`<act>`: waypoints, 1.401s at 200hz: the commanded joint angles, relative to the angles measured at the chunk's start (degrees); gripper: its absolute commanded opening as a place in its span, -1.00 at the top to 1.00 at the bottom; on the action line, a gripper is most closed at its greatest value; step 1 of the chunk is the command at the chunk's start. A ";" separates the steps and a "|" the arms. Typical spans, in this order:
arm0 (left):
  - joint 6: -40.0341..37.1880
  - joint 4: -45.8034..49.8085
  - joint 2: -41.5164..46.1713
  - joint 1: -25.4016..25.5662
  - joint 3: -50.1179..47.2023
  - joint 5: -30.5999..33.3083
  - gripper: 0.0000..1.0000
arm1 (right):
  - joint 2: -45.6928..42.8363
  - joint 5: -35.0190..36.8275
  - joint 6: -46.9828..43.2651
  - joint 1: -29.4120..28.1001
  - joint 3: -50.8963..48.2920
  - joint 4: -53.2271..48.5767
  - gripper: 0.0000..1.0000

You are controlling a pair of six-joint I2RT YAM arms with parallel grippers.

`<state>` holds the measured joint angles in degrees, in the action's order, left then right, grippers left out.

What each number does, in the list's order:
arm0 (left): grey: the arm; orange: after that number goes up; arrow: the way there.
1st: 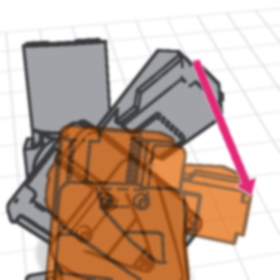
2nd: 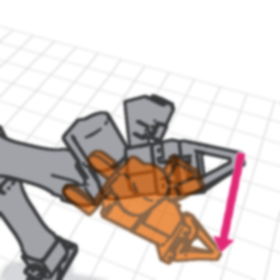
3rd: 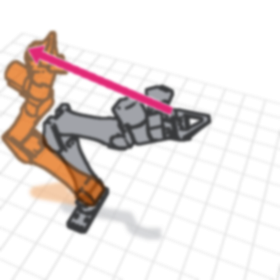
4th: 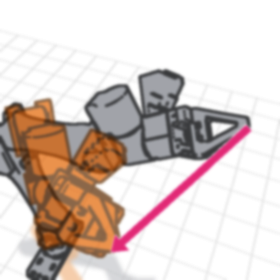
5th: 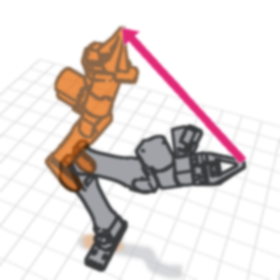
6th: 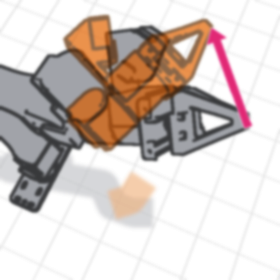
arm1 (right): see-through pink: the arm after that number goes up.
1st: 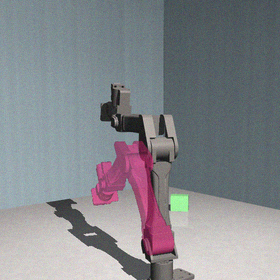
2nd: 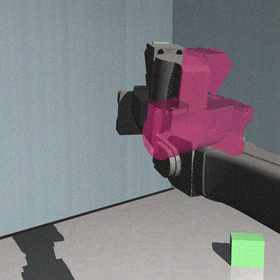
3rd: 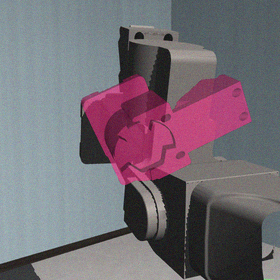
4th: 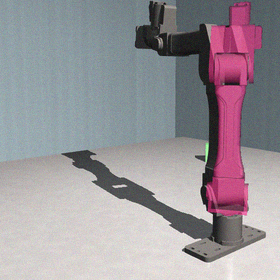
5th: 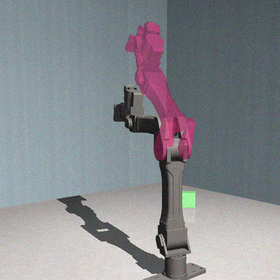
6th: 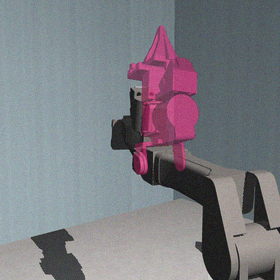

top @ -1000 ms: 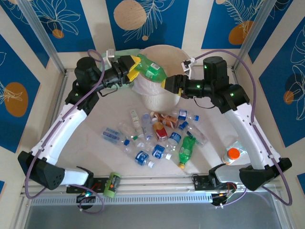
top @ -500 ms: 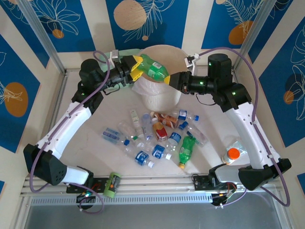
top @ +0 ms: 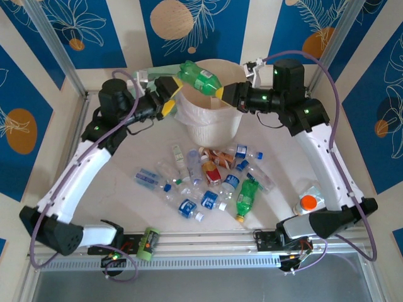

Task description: Put the plastic bottles in the bin

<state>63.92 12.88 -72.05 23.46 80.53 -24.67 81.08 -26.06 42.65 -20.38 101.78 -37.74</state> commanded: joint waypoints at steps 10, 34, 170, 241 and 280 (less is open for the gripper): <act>-12.80 13.15 5.74 -0.60 -0.48 13.25 -1.00 | 4.04 1.67 0.31 2.19 4.64 -2.89 0.70; -14.46 14.93 8.98 -1.13 -3.98 17.59 -1.00 | 7.26 2.24 -0.12 2.98 6.93 -3.75 0.70; -11.68 14.61 11.70 -1.63 -14.63 19.22 -0.81 | 13.13 7.44 -2.20 5.13 13.40 -9.68 -0.46; -11.14 12.81 10.88 -1.75 -16.53 17.05 -0.72 | -0.52 20.73 -7.38 3.10 0.57 -18.66 -0.54; -10.63 11.79 10.09 -1.74 -17.44 15.95 -0.70 | -9.39 26.65 -6.35 2.80 -12.75 -22.56 -0.81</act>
<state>53.06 26.17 -61.39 22.35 64.14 -7.20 74.74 -4.95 36.36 -17.47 95.15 -55.20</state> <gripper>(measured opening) 0.856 0.902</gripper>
